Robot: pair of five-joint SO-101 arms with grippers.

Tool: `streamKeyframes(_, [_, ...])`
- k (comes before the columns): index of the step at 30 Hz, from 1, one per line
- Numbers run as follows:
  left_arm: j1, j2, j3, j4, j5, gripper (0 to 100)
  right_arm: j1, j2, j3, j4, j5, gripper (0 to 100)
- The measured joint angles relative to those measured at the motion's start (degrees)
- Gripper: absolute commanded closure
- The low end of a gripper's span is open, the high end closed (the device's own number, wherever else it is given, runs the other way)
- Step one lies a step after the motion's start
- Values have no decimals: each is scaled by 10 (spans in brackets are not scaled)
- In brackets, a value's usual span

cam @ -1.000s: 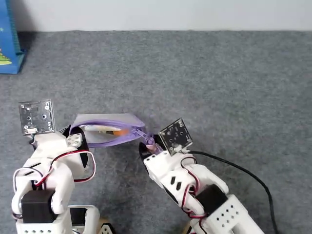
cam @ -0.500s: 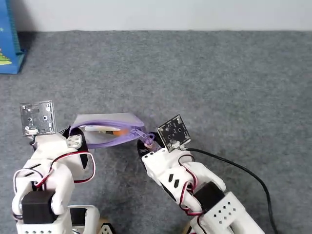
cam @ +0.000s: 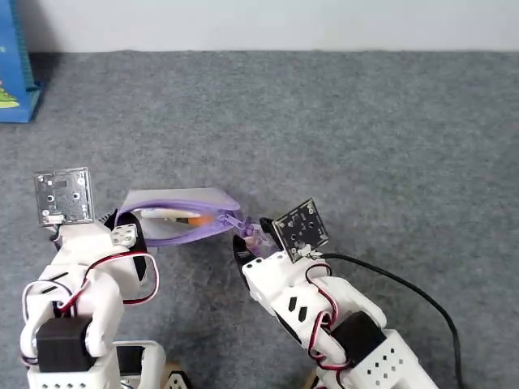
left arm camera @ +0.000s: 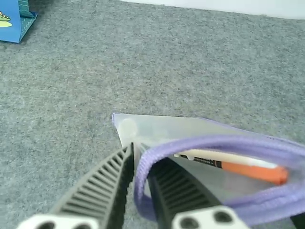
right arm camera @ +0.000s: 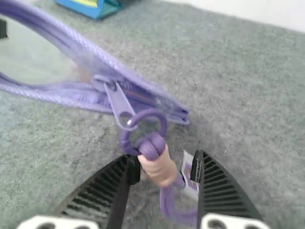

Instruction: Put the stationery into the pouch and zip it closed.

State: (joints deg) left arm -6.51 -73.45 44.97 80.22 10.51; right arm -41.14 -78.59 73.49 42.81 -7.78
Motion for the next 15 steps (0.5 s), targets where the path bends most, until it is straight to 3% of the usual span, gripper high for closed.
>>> streamKeyframes(15, [0, 0, 0, 0, 0, 989, 0, 0, 0, -22, -1, 831])
